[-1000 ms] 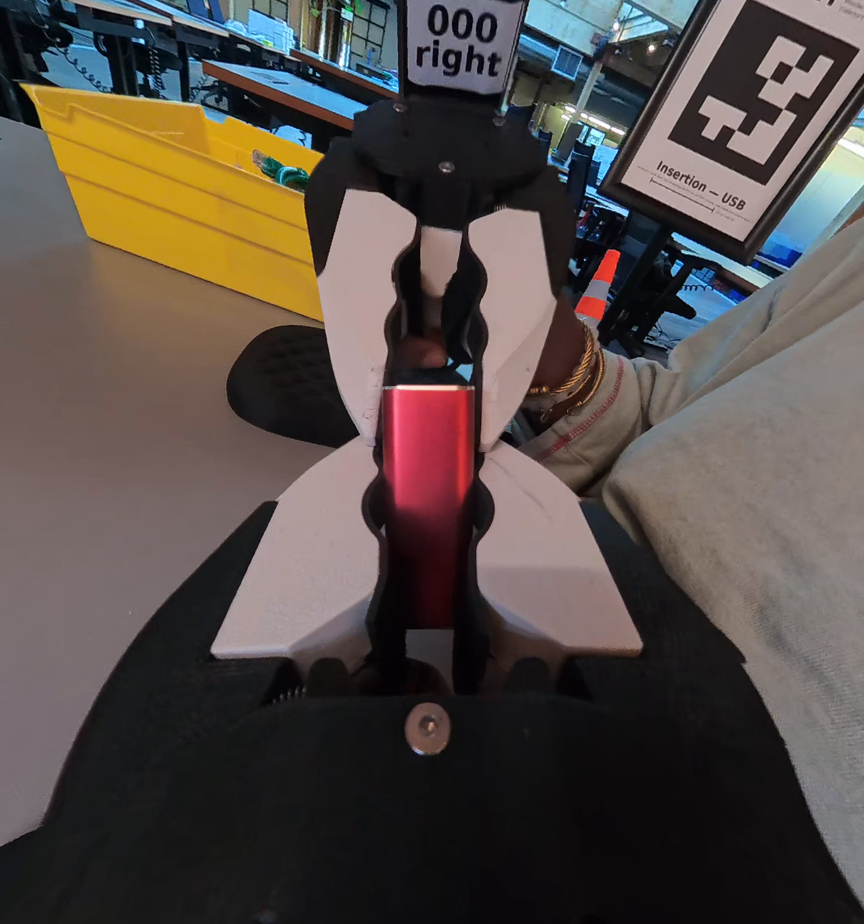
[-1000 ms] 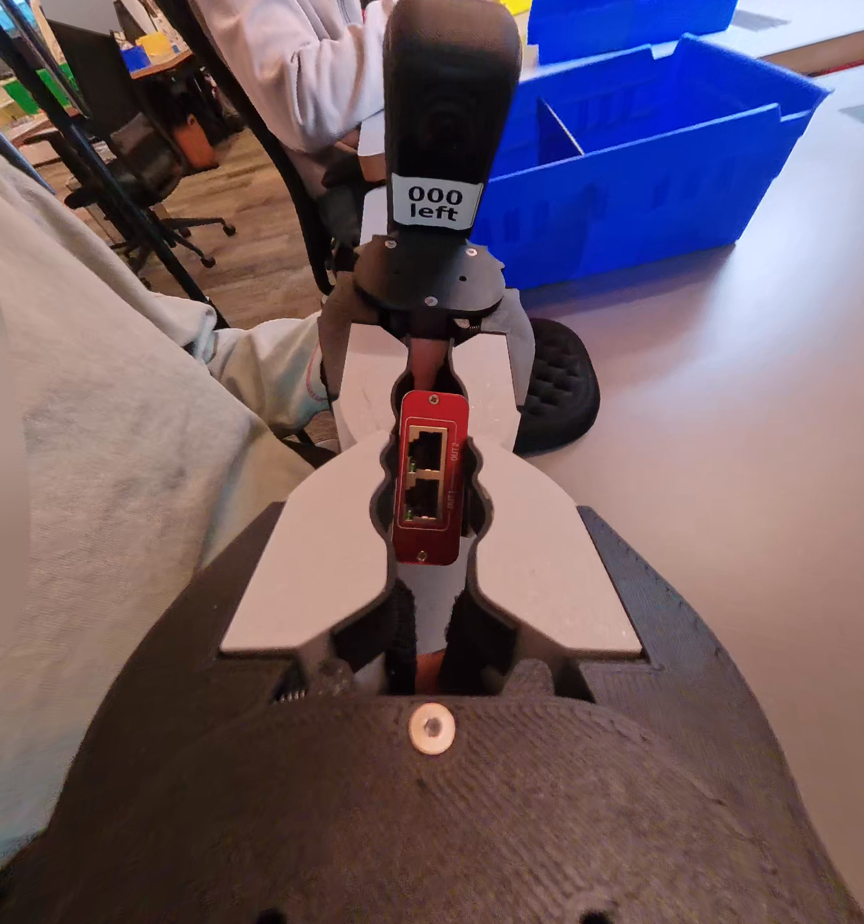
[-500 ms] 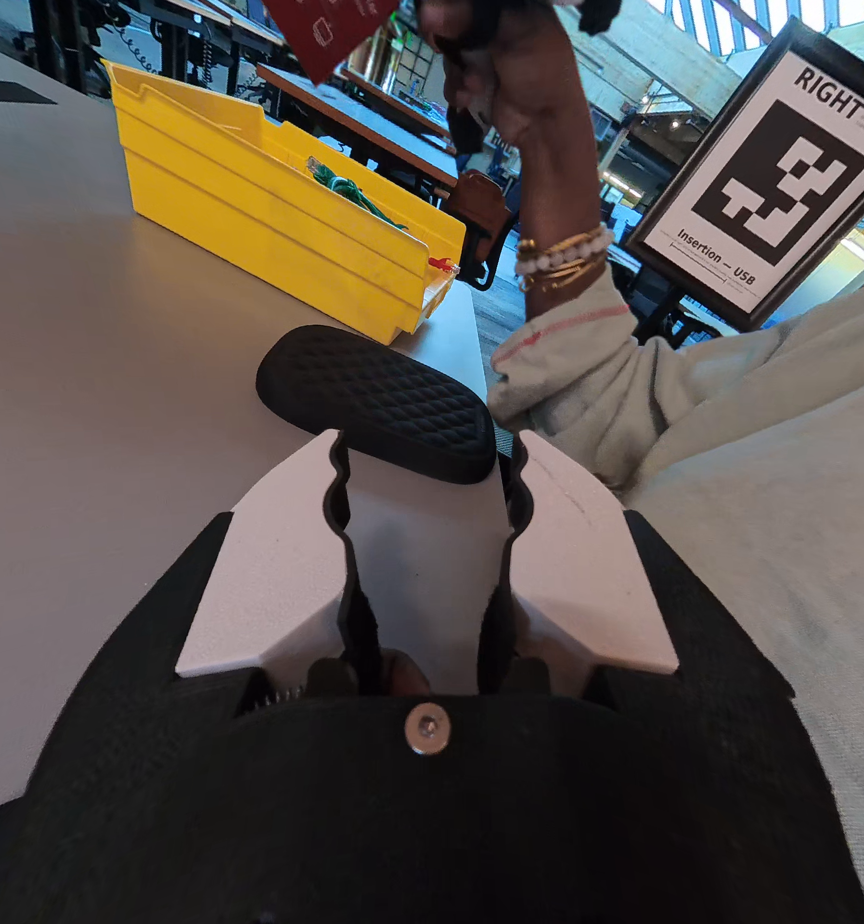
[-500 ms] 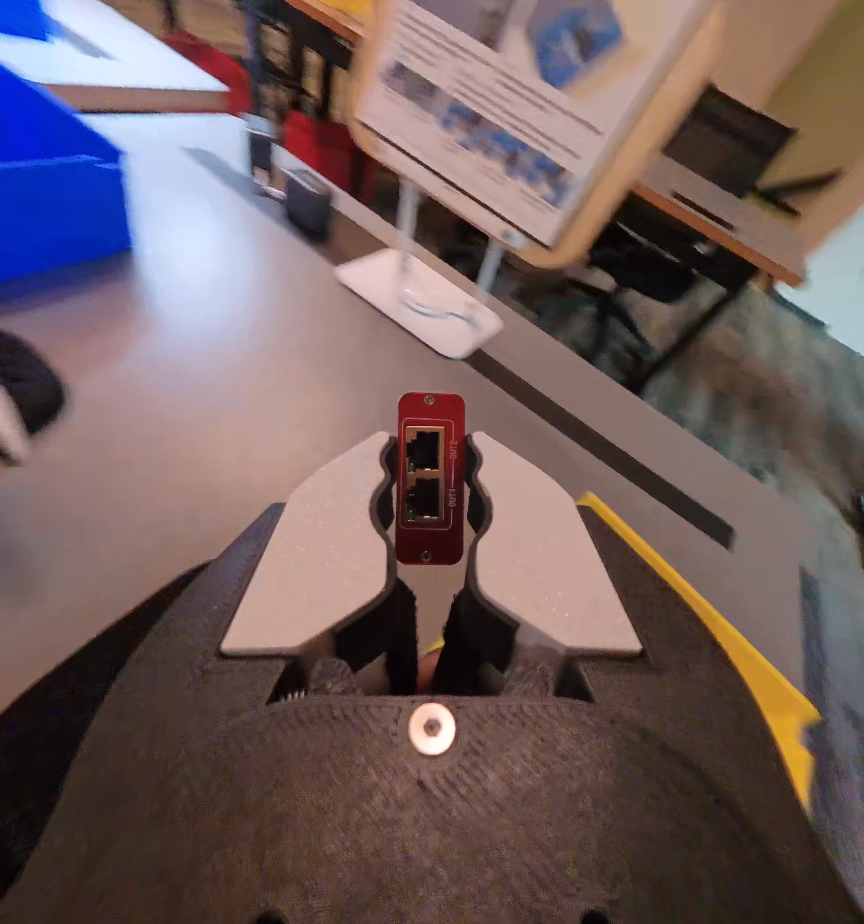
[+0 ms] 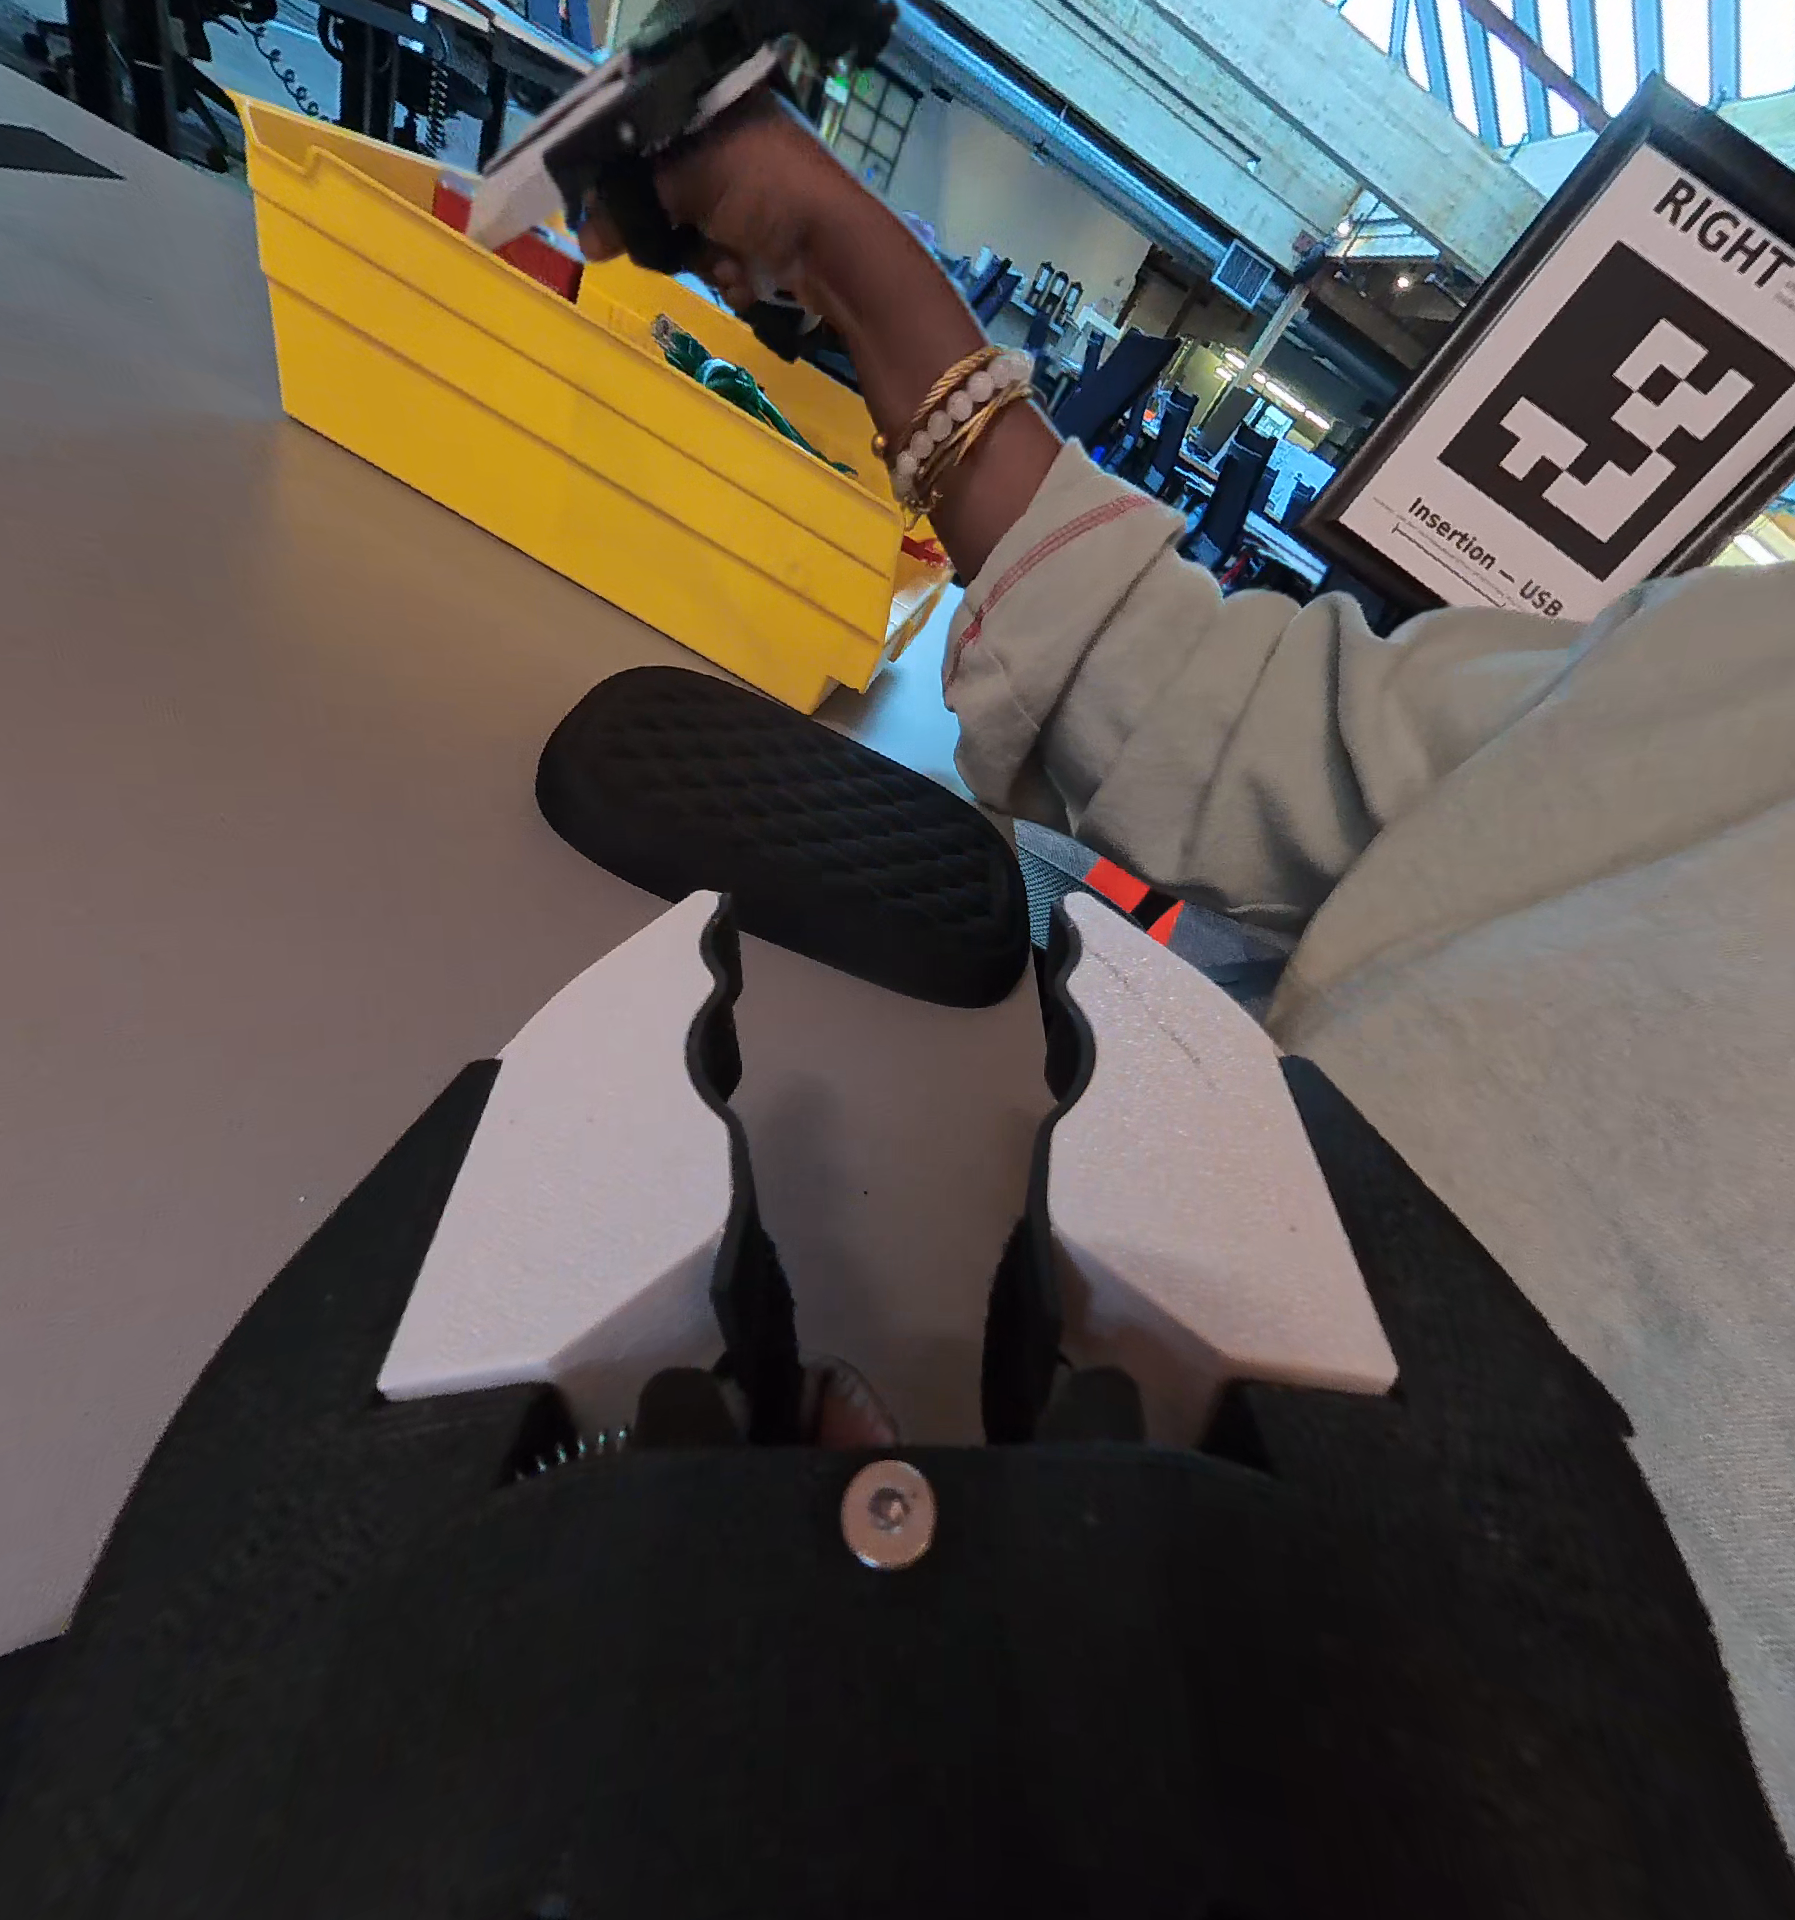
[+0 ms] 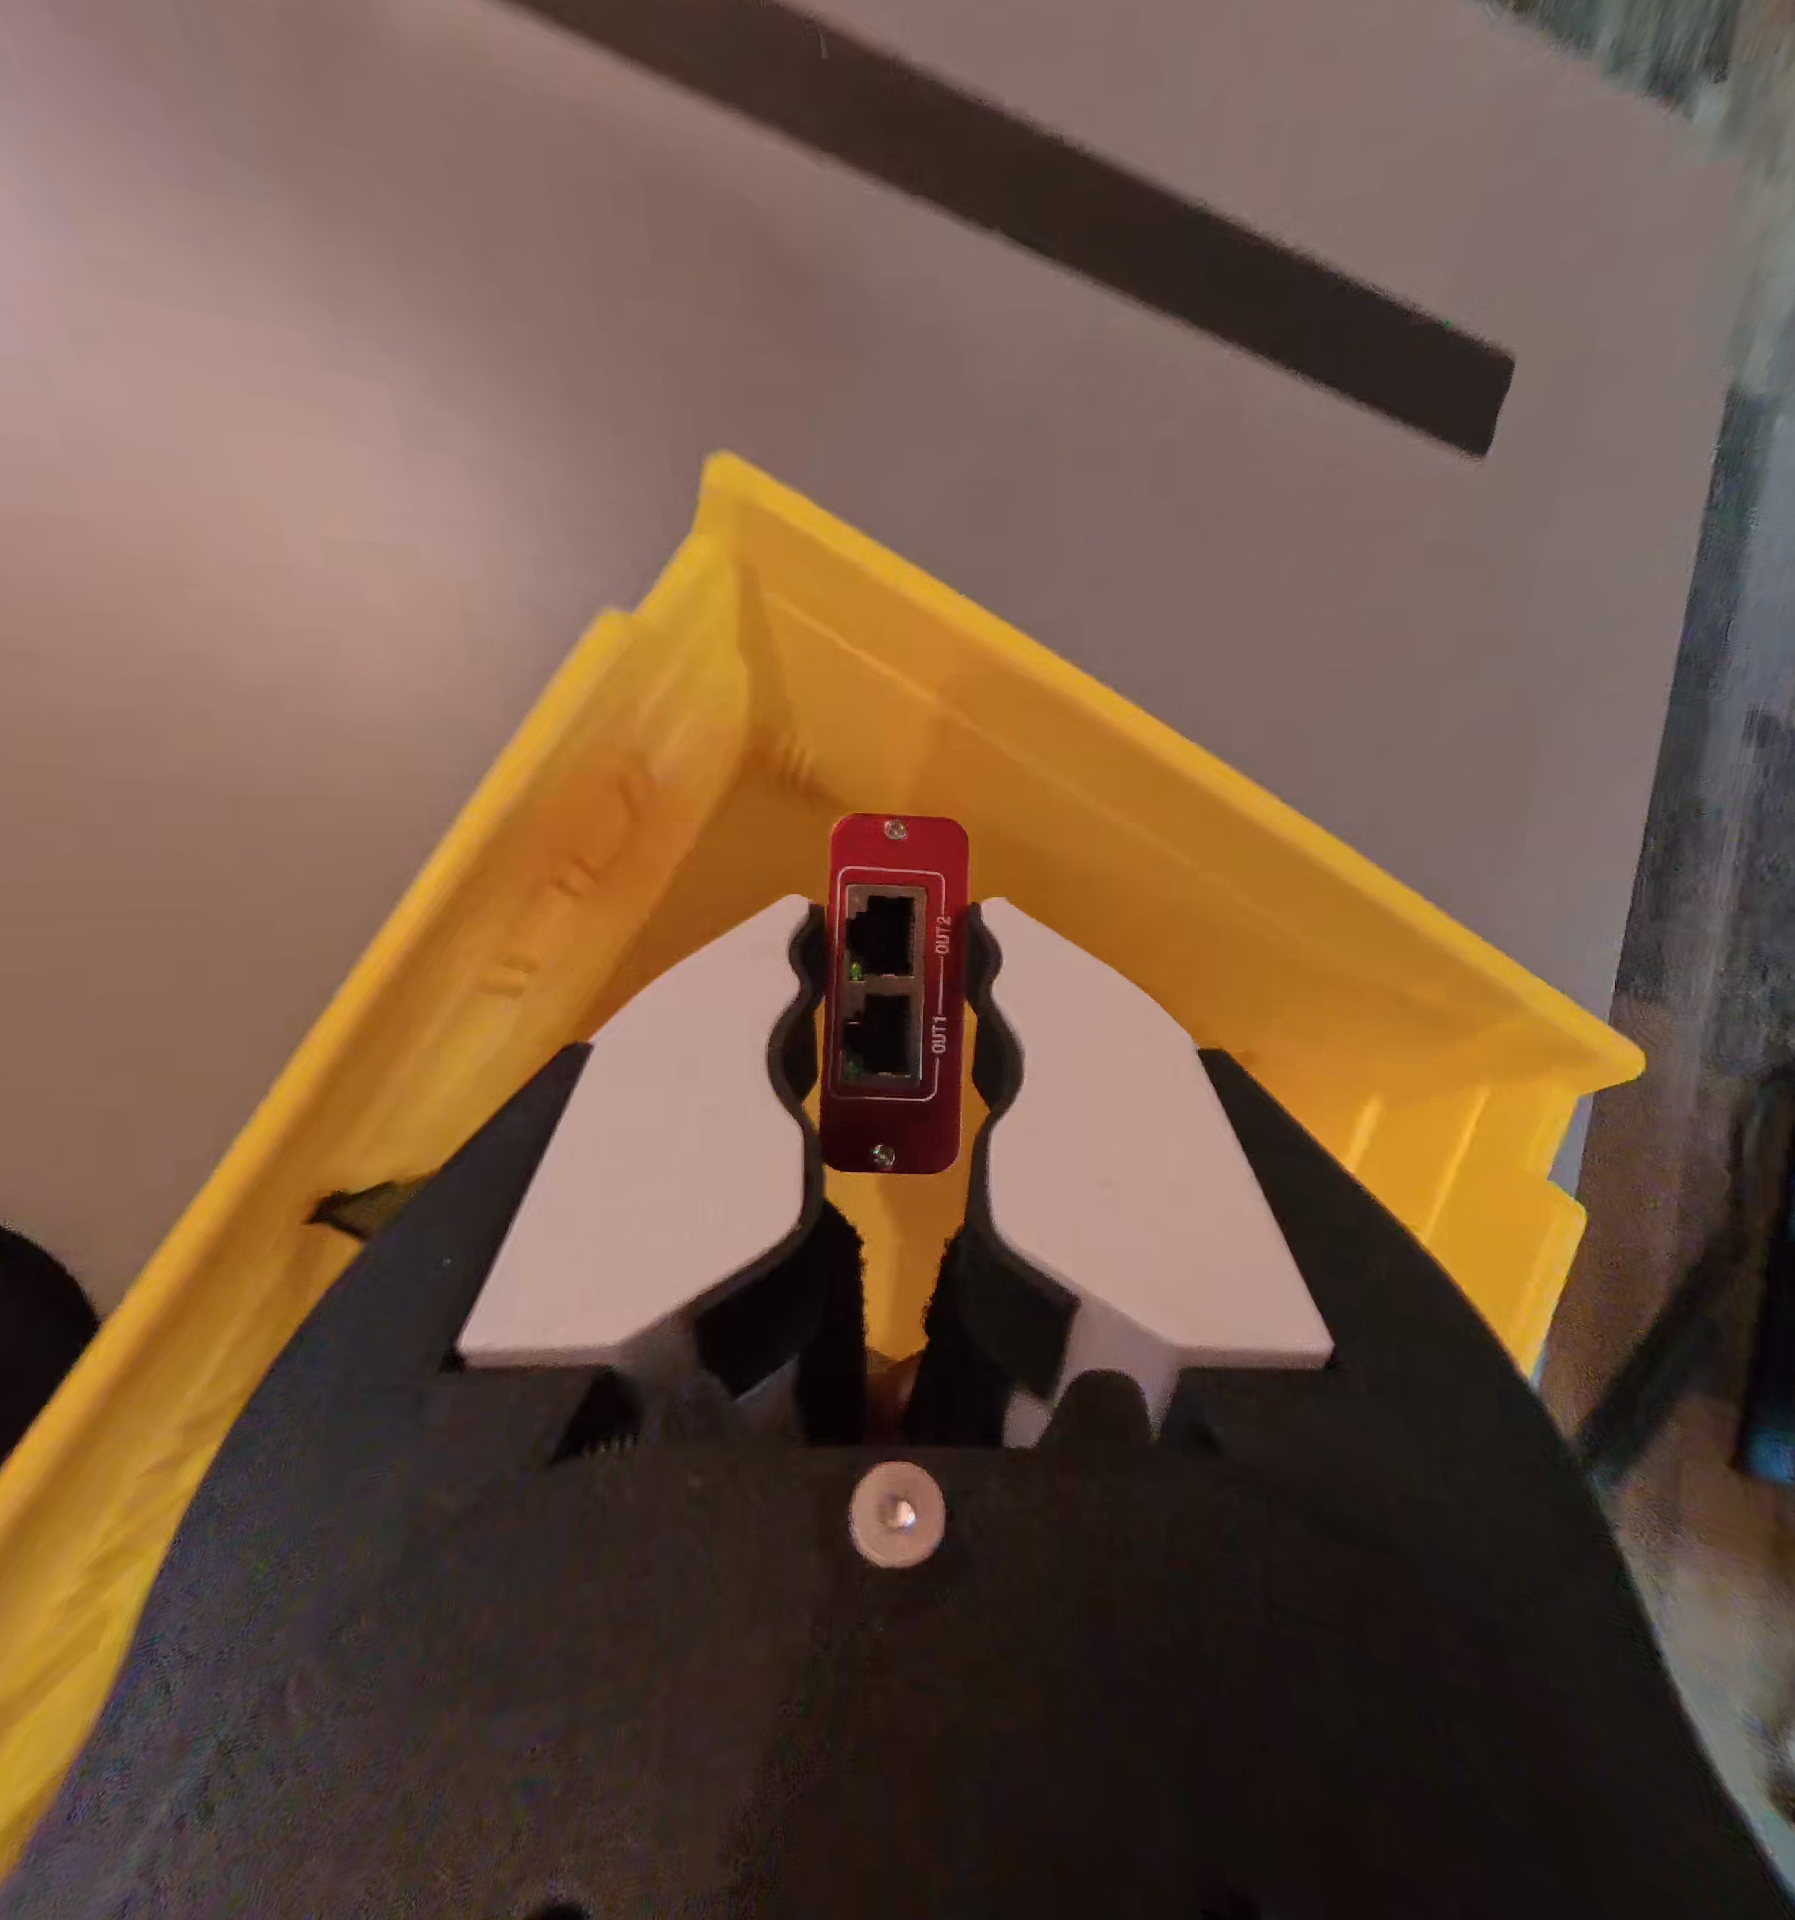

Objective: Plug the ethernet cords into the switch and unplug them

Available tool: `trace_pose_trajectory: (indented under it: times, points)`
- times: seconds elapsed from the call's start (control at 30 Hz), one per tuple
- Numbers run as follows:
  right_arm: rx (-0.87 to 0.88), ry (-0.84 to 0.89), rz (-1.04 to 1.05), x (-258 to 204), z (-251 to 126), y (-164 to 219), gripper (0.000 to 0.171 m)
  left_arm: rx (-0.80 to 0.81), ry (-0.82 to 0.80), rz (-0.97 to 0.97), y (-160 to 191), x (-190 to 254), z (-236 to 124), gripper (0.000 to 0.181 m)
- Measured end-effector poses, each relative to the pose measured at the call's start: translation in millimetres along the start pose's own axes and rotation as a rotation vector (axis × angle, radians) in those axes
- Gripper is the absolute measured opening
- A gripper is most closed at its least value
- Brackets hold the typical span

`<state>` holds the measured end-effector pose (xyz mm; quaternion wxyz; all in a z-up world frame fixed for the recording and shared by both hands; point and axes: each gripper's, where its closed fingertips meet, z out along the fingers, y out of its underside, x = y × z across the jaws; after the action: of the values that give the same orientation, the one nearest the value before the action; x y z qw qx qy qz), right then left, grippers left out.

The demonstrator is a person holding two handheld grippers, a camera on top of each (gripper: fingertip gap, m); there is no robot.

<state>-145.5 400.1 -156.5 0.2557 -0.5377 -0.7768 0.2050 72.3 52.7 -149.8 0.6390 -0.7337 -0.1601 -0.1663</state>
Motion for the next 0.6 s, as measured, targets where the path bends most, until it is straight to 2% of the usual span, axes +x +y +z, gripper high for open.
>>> trace_pose_trajectory:
  times: [0.17,0.3,0.43,0.53,0.6]
  points:
    - [-0.136,0.007,0.012,5.2,18.1,21.6,0.026,0.002,0.000,-0.005,-0.2,-0.5,-0.2,0.055]
    - [-0.177,0.023,0.004,7.2,21.2,31.2,0.026,0.000,-0.001,-0.004,0.1,-0.5,-0.1,0.055]
    - [-0.071,0.064,0.002,7.5,4.6,16.3,0.031,0.001,-0.001,-0.007,0.0,-0.9,-0.2,0.054]
    - [0.029,0.084,-0.005,-3.1,-26.7,1.1,0.041,0.001,-0.001,-0.008,0.1,-1.0,-0.1,0.054]
    - [0.117,0.035,-0.023,-27.9,-53.4,-6.8,0.044,0.000,-0.002,-0.007,0.2,-1.0,-0.1,0.054]
